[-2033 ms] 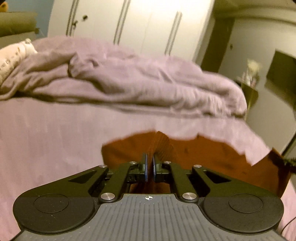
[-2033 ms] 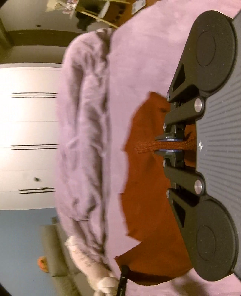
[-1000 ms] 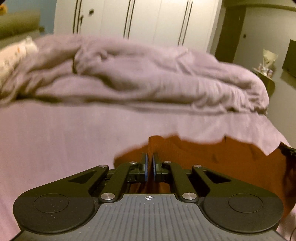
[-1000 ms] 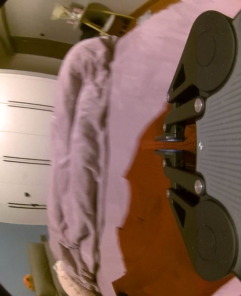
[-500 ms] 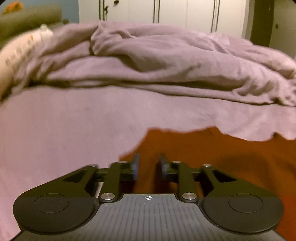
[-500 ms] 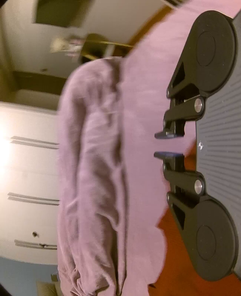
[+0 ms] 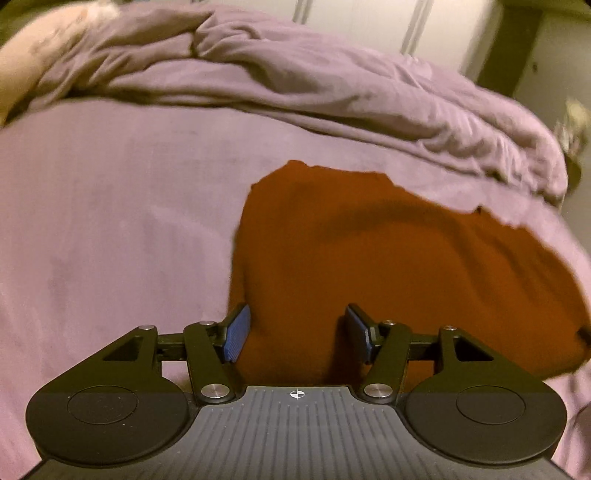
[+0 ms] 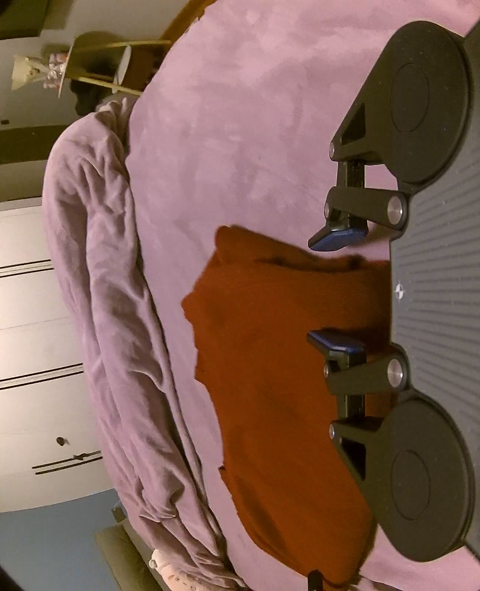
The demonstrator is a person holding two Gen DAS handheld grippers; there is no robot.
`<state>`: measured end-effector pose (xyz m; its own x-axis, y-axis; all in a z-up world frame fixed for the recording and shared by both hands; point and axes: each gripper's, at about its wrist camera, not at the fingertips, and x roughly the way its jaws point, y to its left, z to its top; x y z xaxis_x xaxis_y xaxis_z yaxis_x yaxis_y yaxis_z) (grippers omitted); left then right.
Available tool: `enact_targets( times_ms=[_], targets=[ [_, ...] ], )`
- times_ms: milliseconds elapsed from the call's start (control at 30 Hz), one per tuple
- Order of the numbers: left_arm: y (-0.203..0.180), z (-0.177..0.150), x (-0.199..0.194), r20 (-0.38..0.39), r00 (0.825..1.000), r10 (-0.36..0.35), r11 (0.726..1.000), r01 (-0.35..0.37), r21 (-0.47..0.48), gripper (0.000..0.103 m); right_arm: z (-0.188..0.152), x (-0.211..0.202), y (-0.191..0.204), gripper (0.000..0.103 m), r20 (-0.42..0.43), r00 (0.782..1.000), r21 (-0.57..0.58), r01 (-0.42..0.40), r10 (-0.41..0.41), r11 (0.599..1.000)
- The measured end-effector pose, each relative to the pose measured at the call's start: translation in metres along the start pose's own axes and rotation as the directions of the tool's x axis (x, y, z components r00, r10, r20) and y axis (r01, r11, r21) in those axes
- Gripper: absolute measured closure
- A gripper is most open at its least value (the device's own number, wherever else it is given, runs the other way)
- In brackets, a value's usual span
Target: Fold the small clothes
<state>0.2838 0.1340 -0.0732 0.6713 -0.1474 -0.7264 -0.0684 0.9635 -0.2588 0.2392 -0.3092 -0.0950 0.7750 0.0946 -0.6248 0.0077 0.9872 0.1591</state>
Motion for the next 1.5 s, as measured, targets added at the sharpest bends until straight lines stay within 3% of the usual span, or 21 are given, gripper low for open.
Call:
enact_targets(
  times_ms=[33, 100, 133, 200, 233, 333, 400, 500, 533, 600, 667, 767, 933, 1100, 1300, 1433, 1500],
  targets=[
    [0.004, 0.000, -0.001, 0.005, 1.000, -0.017, 0.999, 0.017, -0.049, 0.042, 0.001, 0.001, 0.003, 0.058, 0.000, 1.000, -0.006, 0.008, -0.008, 1.000],
    [0.009, 0.000, 0.001, 0.003, 1.000, -0.028, 0.993, 0.028, -0.117, 0.044, 0.002, 0.004, 0.011, 0.069, 0.001, 0.999, -0.043, 0.036, -0.036, 0.998],
    [0.011, 0.001, 0.002, -0.002, 1.000, -0.023, 0.991, 0.022, -0.131, 0.050, 0.003, 0.006, 0.015, 0.072, -0.002, 0.999, -0.063, 0.044, -0.045, 0.997],
    [0.011, 0.003, 0.004, -0.012, 1.000, -0.016, 0.991, 0.014, -0.135, 0.054, 0.006, 0.003, 0.022, 0.085, -0.002, 0.998, -0.103, 0.056, -0.056, 0.993],
    [0.011, 0.004, 0.004, -0.013, 1.000, -0.012, 0.992, 0.011, -0.125, 0.061, 0.007, 0.000, 0.025, 0.086, 0.011, 0.998, -0.129, 0.064, -0.063, 0.990],
    [0.011, 0.006, 0.003, -0.006, 1.000, 0.026, 0.995, -0.026, -0.094, 0.070, 0.008, -0.008, 0.028, 0.096, 0.040, 0.995, -0.156, 0.098, -0.093, 0.983],
    [0.013, 0.005, 0.003, -0.002, 0.997, 0.077, 0.994, -0.077, -0.074, 0.071, 0.005, -0.001, 0.024, 0.096, 0.027, 0.991, -0.151, 0.130, -0.128, 0.980],
    [0.022, 0.007, -0.001, -0.001, 0.994, 0.108, 0.991, -0.107, -0.075, 0.058, -0.001, 0.005, 0.026, 0.091, 0.034, 0.985, -0.187, 0.174, -0.170, 0.967],
    [0.026, 0.008, -0.002, -0.008, 0.996, 0.093, 0.992, -0.094, -0.084, 0.058, 0.000, 0.003, 0.028, 0.088, 0.044, 0.982, -0.195, 0.188, -0.183, 0.963],
    [0.034, 0.007, -0.004, -0.020, 0.999, 0.050, 0.995, -0.051, -0.089, 0.055, 0.001, -0.003, 0.030, 0.074, 0.069, 0.974, -0.190, 0.224, -0.215, 0.956],
    [0.040, 0.006, -0.007, -0.028, 1.000, 0.014, 0.995, -0.017, -0.098, 0.053, 0.001, -0.009, 0.032, 0.072, 0.098, 0.963, -0.209, 0.268, -0.252, 0.941],
    [0.049, 0.004, -0.006, -0.069, 0.991, -0.115, 0.979, 0.102, -0.174, 0.046, 0.002, -0.018, 0.036, 0.071, 0.142, 0.946, -0.231, 0.319, -0.293, 0.919],
    [0.051, -0.005, 0.009, -0.132, 0.962, -0.239, 0.935, 0.192, -0.297, 0.041, 0.006, -0.027, 0.048, 0.071, 0.125, 0.975, -0.221, 0.209, -0.185, 0.953],
    [0.050, -0.003, 0.017, -0.117, 0.963, -0.243, 0.919, 0.190, -0.347, 0.040, 0.005, -0.027, 0.081, 0.072, 0.111, 0.993, -0.272, 0.056, -0.026, 0.961],
    [0.053, 0.004, 0.018, -0.078, 0.966, -0.248, 0.909, 0.204, -0.364, 0.043, 0.001, -0.009, 0.117, 0.072, 0.089, 0.995, -0.315, -0.018, 0.048, 0.949],
    [0.058, 0.005, 0.020, -0.066, 0.964, -0.257, 0.898, 0.213, -0.386, 0.044, -0.008, 0.010, 0.121, 0.072, 0.002, 1.000, -0.304, -0.029, 0.031, 0.952],
    [0.060, 0.006, 0.021, -0.067, 0.965, -0.252, 0.902, 0.209, -0.377, 0.044, -0.010, 0.010, 0.114, 0.072, 0.003, 0.999, -0.280, -0.035, 0.037, 0.959]
  ],
)
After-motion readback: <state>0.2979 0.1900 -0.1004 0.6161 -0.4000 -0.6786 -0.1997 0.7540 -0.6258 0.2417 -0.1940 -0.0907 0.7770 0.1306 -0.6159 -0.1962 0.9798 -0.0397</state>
